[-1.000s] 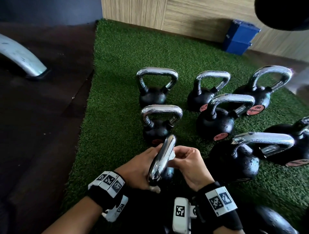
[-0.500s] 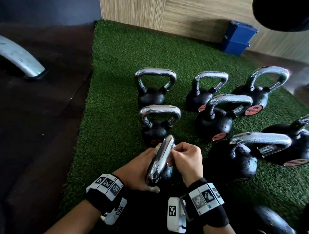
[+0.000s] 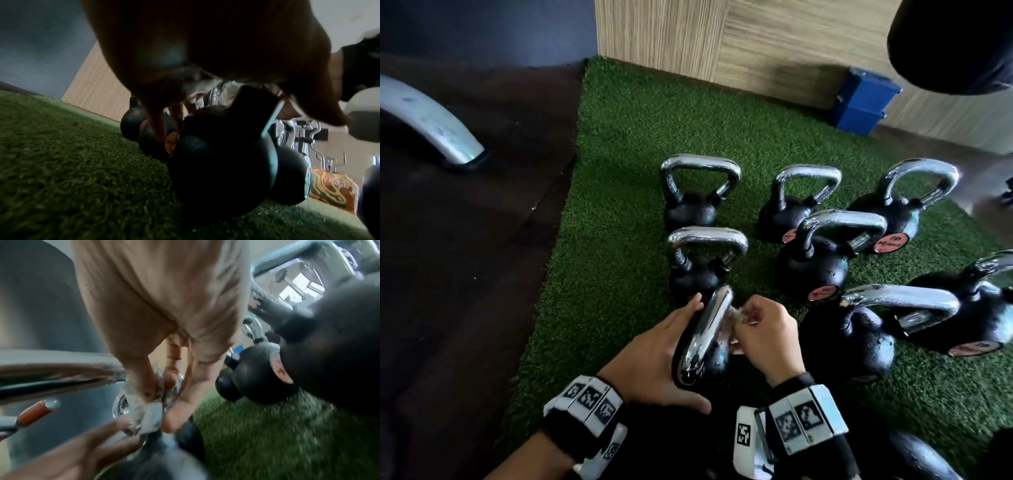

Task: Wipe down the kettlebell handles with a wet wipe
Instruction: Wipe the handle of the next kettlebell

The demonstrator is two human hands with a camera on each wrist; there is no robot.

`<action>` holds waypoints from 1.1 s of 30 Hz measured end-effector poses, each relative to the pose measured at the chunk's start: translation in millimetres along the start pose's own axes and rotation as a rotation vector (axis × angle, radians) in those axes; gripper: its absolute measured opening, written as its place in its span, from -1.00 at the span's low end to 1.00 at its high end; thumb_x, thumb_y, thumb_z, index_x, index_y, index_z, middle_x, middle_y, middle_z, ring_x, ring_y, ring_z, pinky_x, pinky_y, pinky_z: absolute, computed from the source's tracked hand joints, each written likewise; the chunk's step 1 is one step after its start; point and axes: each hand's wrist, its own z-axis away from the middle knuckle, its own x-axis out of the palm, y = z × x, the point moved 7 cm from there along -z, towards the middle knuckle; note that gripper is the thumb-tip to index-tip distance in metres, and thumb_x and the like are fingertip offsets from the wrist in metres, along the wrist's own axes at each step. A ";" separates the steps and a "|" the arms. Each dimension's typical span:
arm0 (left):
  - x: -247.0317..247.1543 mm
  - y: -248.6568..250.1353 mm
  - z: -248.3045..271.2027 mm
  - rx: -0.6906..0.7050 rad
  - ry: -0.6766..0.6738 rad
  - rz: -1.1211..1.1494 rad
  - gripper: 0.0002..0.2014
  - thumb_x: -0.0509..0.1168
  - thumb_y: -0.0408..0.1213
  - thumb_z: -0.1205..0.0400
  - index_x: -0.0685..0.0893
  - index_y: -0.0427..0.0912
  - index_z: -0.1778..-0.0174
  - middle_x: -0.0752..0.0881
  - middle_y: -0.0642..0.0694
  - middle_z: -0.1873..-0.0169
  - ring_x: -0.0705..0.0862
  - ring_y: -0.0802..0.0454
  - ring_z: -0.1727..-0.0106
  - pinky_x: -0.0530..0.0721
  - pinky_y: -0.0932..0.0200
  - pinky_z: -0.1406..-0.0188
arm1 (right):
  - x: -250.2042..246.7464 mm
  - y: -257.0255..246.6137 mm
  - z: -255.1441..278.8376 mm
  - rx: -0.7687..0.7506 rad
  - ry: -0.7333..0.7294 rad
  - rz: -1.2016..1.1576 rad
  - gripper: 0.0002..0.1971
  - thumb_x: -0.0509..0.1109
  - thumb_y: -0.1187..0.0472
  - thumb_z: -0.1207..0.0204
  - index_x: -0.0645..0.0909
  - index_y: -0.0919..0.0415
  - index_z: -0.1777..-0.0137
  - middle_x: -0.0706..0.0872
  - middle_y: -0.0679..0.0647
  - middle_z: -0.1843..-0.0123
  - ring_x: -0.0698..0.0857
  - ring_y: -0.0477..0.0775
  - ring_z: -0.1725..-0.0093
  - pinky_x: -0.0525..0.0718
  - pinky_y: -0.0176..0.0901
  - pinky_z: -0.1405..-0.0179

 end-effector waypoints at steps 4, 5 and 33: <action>-24.8 15.9 18.5 0.019 0.225 0.089 0.24 0.58 0.47 -0.25 0.02 0.32 -0.76 0.30 0.42 -0.61 0.39 0.36 -0.61 0.50 0.07 -0.51 | -19.0 -27.1 -2.6 -0.232 -0.043 0.154 -0.51 0.58 0.37 -0.30 0.66 -0.17 -0.13 0.75 -0.11 0.35 0.73 -0.27 0.35 0.70 -0.42 0.25; -28.9 22.0 19.3 0.042 0.256 0.051 0.13 0.57 0.44 -0.30 0.15 0.31 -0.73 0.36 0.41 -0.55 0.45 0.35 -0.56 0.54 0.11 -0.47 | -16.9 -37.6 -3.5 -0.303 -0.105 0.192 -0.35 0.53 0.43 -0.31 0.65 -0.18 -0.34 0.75 -0.19 0.27 0.72 -0.37 0.26 0.59 -0.61 0.19; -87.9 -43.1 5.7 -0.233 0.187 0.324 -0.67 0.55 0.02 -0.57 0.76 0.37 -0.25 0.82 0.10 -0.10 0.80 0.13 -0.05 0.71 0.12 -0.22 | -90.3 -71.6 7.0 -0.169 -0.073 0.083 -0.59 0.57 0.45 -0.29 0.86 -0.13 0.07 0.84 -0.11 0.30 0.76 -0.18 0.34 0.71 -0.35 0.26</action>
